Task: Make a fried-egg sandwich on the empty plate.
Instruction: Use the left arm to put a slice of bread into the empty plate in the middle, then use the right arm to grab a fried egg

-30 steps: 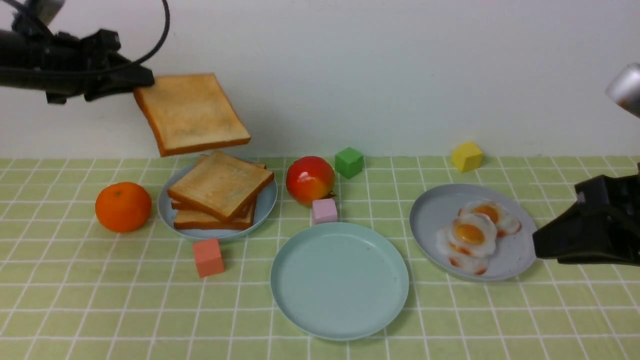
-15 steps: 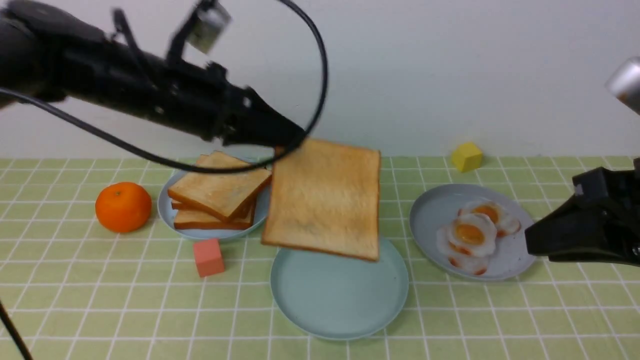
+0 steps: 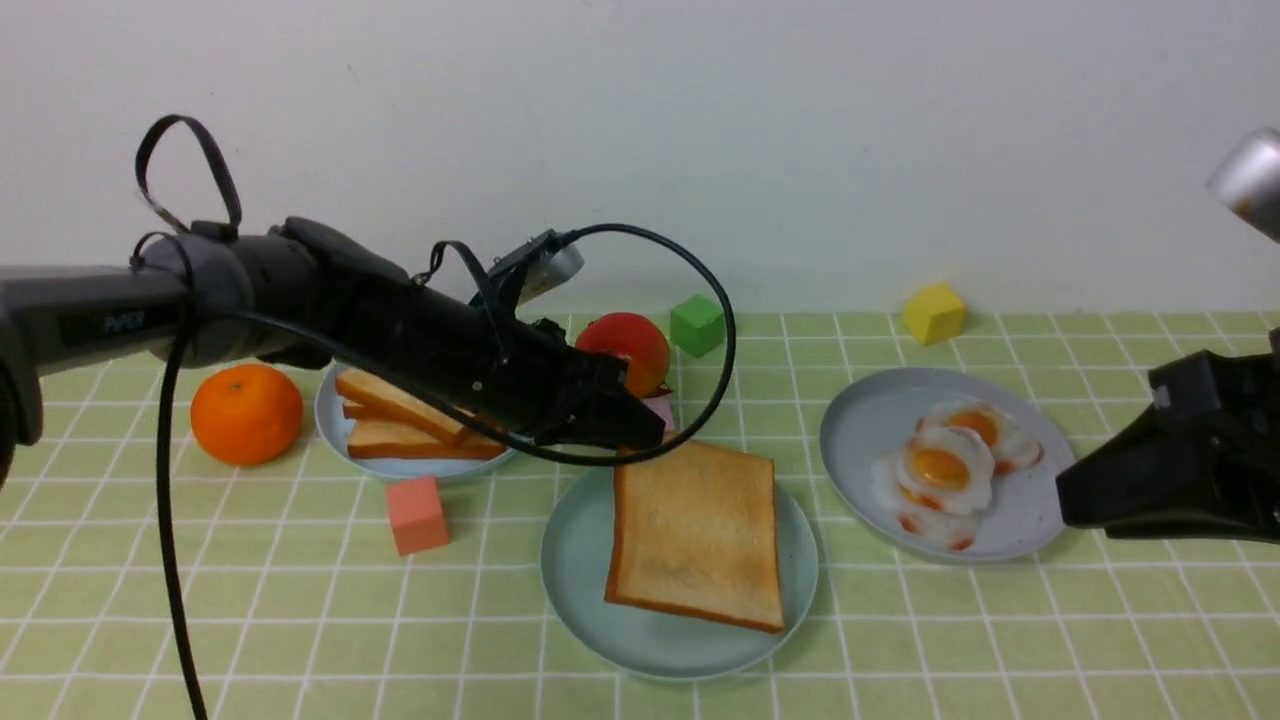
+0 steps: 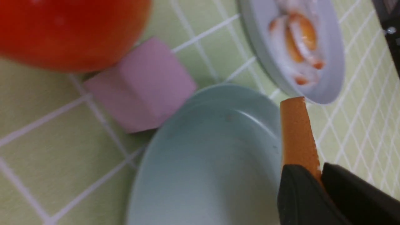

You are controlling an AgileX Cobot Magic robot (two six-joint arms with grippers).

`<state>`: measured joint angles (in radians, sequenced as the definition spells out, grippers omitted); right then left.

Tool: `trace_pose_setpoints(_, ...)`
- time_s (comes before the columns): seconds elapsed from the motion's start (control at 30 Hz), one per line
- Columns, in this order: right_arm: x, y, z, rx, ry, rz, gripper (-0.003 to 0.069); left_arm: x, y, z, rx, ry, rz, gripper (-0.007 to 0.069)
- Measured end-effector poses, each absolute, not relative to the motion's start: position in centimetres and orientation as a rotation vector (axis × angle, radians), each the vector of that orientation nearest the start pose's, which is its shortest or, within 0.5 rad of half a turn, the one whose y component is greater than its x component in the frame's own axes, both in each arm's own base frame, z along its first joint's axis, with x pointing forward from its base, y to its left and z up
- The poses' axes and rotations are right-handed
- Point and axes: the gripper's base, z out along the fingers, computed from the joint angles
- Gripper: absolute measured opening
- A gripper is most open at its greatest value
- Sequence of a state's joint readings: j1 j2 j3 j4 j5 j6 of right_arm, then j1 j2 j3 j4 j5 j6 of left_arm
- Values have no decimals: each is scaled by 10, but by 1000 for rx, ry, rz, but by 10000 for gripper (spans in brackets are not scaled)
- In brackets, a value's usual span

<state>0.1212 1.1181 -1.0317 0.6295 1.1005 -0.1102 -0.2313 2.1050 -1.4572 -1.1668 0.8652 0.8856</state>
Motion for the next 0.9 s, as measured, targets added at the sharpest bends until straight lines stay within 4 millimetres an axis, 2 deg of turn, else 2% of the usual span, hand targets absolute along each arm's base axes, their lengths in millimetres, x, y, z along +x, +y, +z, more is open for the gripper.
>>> trace_pose_setpoints(0.17, 195, 72, 350, -100, 2567, 838, 241, 411, -160, 172, 375, 2523, -1081, 153)
trace_pose_setpoints(0.2, 194, 72, 350, -105, 2578, 842, 241, 410, -159, 172, 377, 2549, -1059, 206)
trace_pose_setpoints(0.23, 194, 72, 350, -106, 2579, 845, 241, 410, -159, 172, 386, 2551, -1053, 222)
trace_pose_setpoints(0.33, 194, 74, 351, -102, 2578, 870, 241, 408, -157, 185, 482, 2579, -1008, 360)
trace_pose_setpoints(0.37, 194, 74, 351, -98, 2571, 872, 241, 408, -157, 189, 508, 2584, -998, 383)
trace_pose_setpoints(0.4, 196, 74, 352, -86, 2550, 868, 241, 407, -156, 201, 537, 2588, -977, 435)
trace_pose_setpoints(0.47, 199, 73, 353, -68, 2517, 857, 241, 407, -154, 212, 567, 2590, -948, 468)
trace_pose_setpoints(0.53, 210, 70, 355, -21, 2428, 794, 242, 405, -150, 243, 589, 2602, -870, 539)
trace_pose_setpoints(0.57, 213, 69, 354, -16, 2421, 779, 242, 404, -148, 254, 606, 2604, -836, 551)
trace_pose_setpoints(0.6, 215, 68, 355, -8, 2403, 764, 244, 403, -148, 257, 599, 2601, -837, 554)
trace_pose_setpoints(0.63, 222, 66, 352, 10, 2381, 720, 251, 400, -145, 277, 609, 2603, -796, 566)
trace_pose_setpoints(0.7, 233, 64, 347, 45, 2369, 679, 264, 392, -141, 302, 624, 2589, -778, 572)
trace_pose_setpoints(0.8, 256, 60, 330, 144, 2391, 647, 293, 367, -140, 350, 685, 2496, -805, 563)
trace_pose_setpoints(0.87, 272, 54, 313, 216, 2432, 633, 306, 346, -147, 376, 752, 2411, -839, 544)
trace_pose_setpoints(0.9, 273, 53, 312, 224, 2436, 632, 308, 342, -147, 381, 760, 2396, -839, 538)
